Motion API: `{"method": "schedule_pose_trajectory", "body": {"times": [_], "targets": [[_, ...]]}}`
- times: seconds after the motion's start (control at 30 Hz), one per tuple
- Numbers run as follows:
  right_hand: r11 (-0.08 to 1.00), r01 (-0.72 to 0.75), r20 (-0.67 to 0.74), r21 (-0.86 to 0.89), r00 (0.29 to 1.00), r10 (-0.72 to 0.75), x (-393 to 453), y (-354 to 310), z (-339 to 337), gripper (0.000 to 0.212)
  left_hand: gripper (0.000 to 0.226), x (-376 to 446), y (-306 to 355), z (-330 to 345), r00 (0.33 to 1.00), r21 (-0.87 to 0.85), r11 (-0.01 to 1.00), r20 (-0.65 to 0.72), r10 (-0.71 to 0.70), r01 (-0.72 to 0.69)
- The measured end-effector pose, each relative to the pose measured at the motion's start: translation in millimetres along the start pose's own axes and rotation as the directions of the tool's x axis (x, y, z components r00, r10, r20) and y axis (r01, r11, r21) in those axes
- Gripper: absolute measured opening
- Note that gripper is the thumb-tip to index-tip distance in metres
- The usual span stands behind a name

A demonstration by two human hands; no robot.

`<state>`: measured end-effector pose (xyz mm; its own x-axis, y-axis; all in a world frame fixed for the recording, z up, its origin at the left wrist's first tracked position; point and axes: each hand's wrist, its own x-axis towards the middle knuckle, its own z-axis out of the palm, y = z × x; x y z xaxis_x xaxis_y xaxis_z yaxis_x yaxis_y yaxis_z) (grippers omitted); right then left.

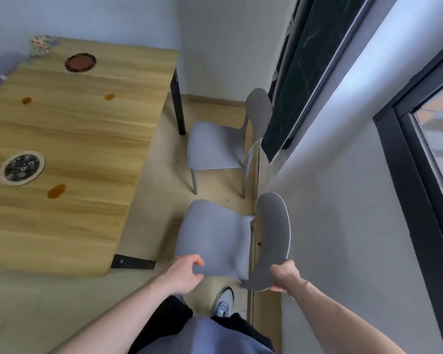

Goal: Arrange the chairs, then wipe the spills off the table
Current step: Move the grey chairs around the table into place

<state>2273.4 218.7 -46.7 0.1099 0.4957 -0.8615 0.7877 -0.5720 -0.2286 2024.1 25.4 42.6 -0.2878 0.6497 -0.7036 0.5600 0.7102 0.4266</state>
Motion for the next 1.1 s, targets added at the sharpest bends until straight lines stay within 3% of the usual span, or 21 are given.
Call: {"method": "schedule_pose_trajectory", "body": {"times": [0.1, 0.23, 0.33, 0.43, 0.5, 0.67, 0.77, 0.87, 0.97, 1.1], "targets": [[0.993, 0.094, 0.040, -0.075, 0.995, -0.092, -56, -26, 5, 0.041, 0.032, -5, 0, 15, 0.997, -0.078, 0.994, 0.033, -0.068, 0.070], [0.972, 0.210, 0.154, -0.101, 0.969, -0.193, -73, -49, 29, 0.030, 0.012, -8, -5, 32, 0.979, -0.214, 0.956, 0.076, -0.188, 0.200], [0.955, 0.273, 0.258, -0.114, 0.937, -0.237, -89, -69, 50, 0.026, 0.029, -15, -3, 36, 0.949, -0.396, 0.865, 0.195, -0.248, 0.307], [0.939, 0.325, 0.331, -0.116, 0.904, -0.272, -105, -90, 68, 0.019, 0.059, -19, -4, 38, 0.879, -0.581, 0.663, 0.371, -0.299, 0.471], [0.930, 0.340, 0.367, -0.141, 0.890, -0.270, -111, -103, 78, 0.023, 0.065, -17, -8, 40, 0.867, -0.693, 0.520, 0.384, -0.318, 0.498], [0.893, 0.384, 0.439, -0.234, 0.861, -0.256, -117, -133, 96, 0.035, 0.046, -9, -7, 32, 0.865, -0.909, 0.069, 0.364, -0.346, 0.411], [0.858, 0.413, 0.441, -0.305, 0.860, -0.257, -118, -153, 103, 0.040, 0.023, -4, -9, 22, 0.857, -0.936, -0.139, 0.352, -0.376, 0.324], [0.854, 0.409, 0.381, -0.322, 0.882, -0.278, -113, -175, 108, 0.040, 0.023, 2, -16, 13, 0.852, -0.909, -0.322, 0.376, -0.364, 0.264], [0.853, 0.406, 0.327, -0.328, 0.896, -0.301, -109, -202, 113, 0.039, 0.031, 11, -26, 9, 0.854, -0.867, -0.441, 0.398, -0.335, 0.231], [0.871, 0.345, 0.300, -0.350, 0.922, -0.245, -110, -233, 124, 0.032, 0.020, 22, -37, 5, 0.799, -0.856, -0.470, 0.431, -0.419, 0.215]]}}
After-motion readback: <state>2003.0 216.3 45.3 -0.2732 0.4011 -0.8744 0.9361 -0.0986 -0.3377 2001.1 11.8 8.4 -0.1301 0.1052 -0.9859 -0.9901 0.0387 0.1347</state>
